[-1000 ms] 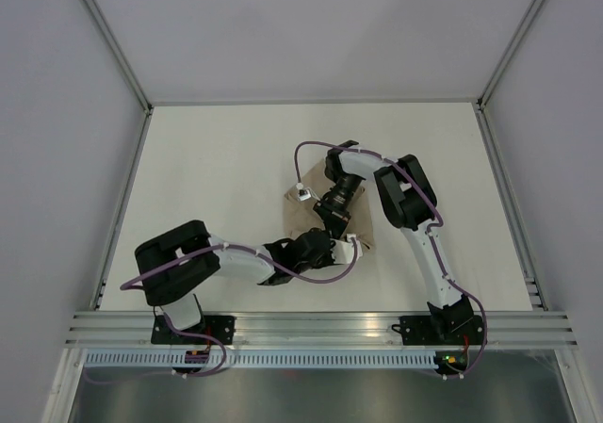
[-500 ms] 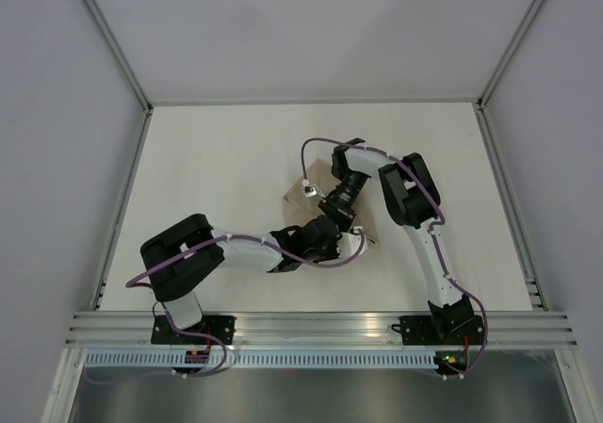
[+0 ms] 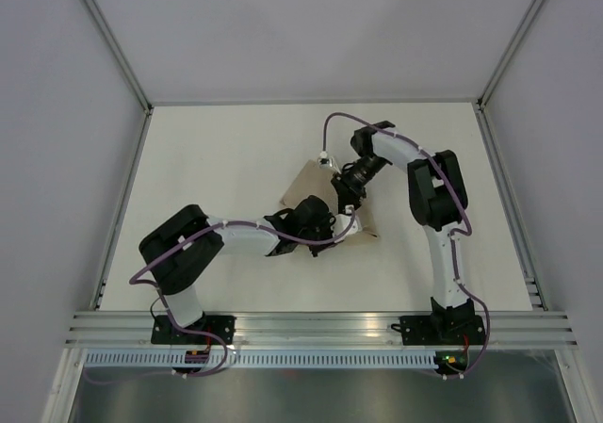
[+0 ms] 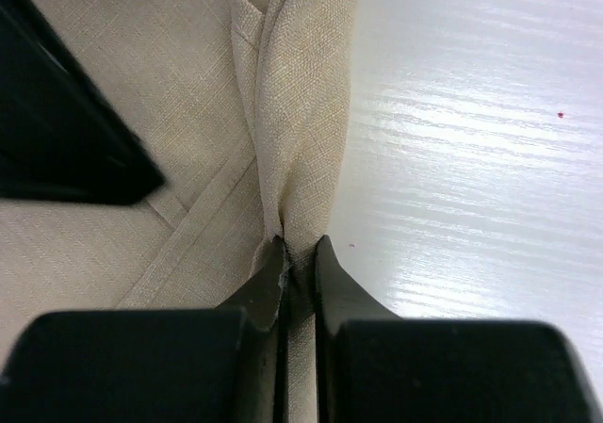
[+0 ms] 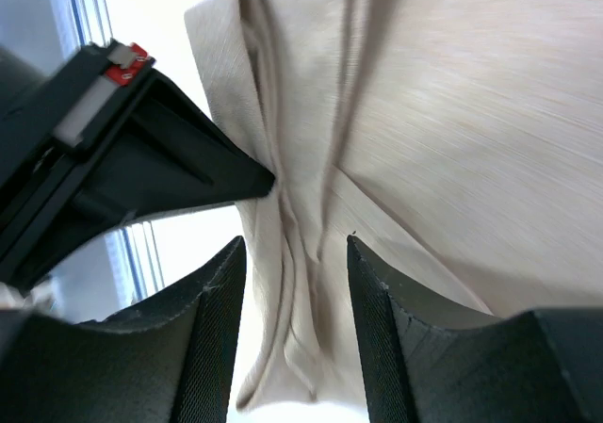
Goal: Fold the napkin, place the utensils inside, and roll it up
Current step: Roll the napkin at the center of the board.
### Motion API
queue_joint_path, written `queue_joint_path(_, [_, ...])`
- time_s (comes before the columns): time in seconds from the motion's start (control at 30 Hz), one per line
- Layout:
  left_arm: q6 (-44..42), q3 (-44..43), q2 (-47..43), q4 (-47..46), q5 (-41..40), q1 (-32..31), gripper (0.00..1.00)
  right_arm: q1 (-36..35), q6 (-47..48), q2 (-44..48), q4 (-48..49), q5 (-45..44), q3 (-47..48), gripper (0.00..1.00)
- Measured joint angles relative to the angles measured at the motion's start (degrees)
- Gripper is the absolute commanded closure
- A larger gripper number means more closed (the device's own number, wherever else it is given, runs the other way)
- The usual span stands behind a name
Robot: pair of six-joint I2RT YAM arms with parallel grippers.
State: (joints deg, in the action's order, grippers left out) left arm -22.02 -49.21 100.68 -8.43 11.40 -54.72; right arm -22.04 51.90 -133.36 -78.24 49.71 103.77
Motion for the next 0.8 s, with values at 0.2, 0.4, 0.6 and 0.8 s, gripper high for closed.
queue_joint_path(0.2, [3.08,-0.94,0.76,0.92,8.92,3.87,0.98,8.98,-2.56,9.22,8.55,3.87,-4.72,0.47])
queue_joint_path(0.4, [6.62,-3.87,3.80,2.97,20.68,9.09,0.98,16.44,-0.42,20.09,17.79,5.49,-18.84,0.45])
queue_joint_path(0.6, [9.60,-7.85,8.04,5.88,30.47,12.90,0.98,12.92,1.49,38.88,32.81,-0.15,-41.20,0.41])
queue_joint_path(0.8, [11.85,-10.14,11.43,7.13,38.45,15.82,0.98,0.59,1.92,54.60,50.01,-9.90,-58.62,0.37])
